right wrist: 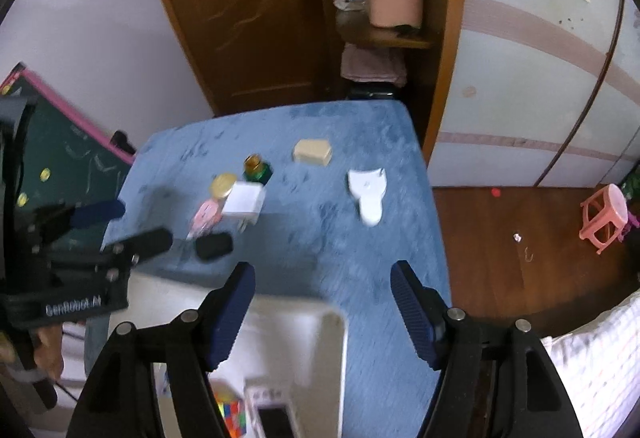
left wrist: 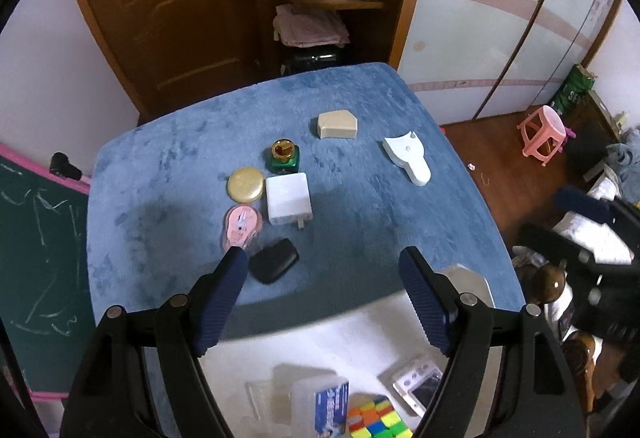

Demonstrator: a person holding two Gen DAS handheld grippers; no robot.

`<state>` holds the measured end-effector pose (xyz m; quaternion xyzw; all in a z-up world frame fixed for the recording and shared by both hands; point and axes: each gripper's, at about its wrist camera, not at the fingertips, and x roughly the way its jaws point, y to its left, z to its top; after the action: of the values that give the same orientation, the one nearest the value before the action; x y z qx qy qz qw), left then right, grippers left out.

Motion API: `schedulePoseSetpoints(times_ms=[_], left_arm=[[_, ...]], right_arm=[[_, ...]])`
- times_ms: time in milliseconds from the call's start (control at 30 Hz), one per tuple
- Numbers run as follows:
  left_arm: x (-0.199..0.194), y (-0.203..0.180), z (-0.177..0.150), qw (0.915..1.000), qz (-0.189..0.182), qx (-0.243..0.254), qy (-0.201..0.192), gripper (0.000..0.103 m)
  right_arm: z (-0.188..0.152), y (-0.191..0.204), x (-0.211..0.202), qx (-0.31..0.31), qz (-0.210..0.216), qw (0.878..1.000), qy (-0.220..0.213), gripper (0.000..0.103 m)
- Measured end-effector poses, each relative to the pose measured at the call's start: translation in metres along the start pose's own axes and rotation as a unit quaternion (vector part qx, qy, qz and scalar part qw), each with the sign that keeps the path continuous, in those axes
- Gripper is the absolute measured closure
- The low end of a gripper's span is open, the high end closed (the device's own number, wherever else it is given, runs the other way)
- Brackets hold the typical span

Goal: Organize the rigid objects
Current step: 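Move both tools back over the remaining items on the table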

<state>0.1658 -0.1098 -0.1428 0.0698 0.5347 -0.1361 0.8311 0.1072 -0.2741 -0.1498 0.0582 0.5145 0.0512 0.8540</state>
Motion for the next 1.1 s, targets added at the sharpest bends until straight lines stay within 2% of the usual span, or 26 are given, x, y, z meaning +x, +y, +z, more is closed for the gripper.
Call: schedulePoseSetpoints(times_ms=[200, 500, 800, 1100], left_arm=[[0.037, 0.011, 0.022, 0.9995, -0.007, -0.006, 0.030, 0.022], [0.098, 0.037, 0.042, 0.9944, -0.021, -0.059, 0.085, 0.022], [0.148, 0.056, 0.055, 0.9864, -0.023, -0.106, 0.123, 0.022], [0.181, 0.051, 0.055, 0.9816, 0.001, -0.108, 0.158, 0.022]], right_arm=[[0.045, -0.015, 0.031, 0.008, -0.007, 1.000, 0.001, 0.029], [0.097, -0.043, 0.114, 0.039, 0.027, 0.997, 0.058, 0.029], [0.107, -0.057, 0.215, 0.061, -0.005, 0.988, 0.142, 0.029], [0.099, -0.073, 0.259, 0.096, 0.003, 0.979, 0.180, 0.029]])
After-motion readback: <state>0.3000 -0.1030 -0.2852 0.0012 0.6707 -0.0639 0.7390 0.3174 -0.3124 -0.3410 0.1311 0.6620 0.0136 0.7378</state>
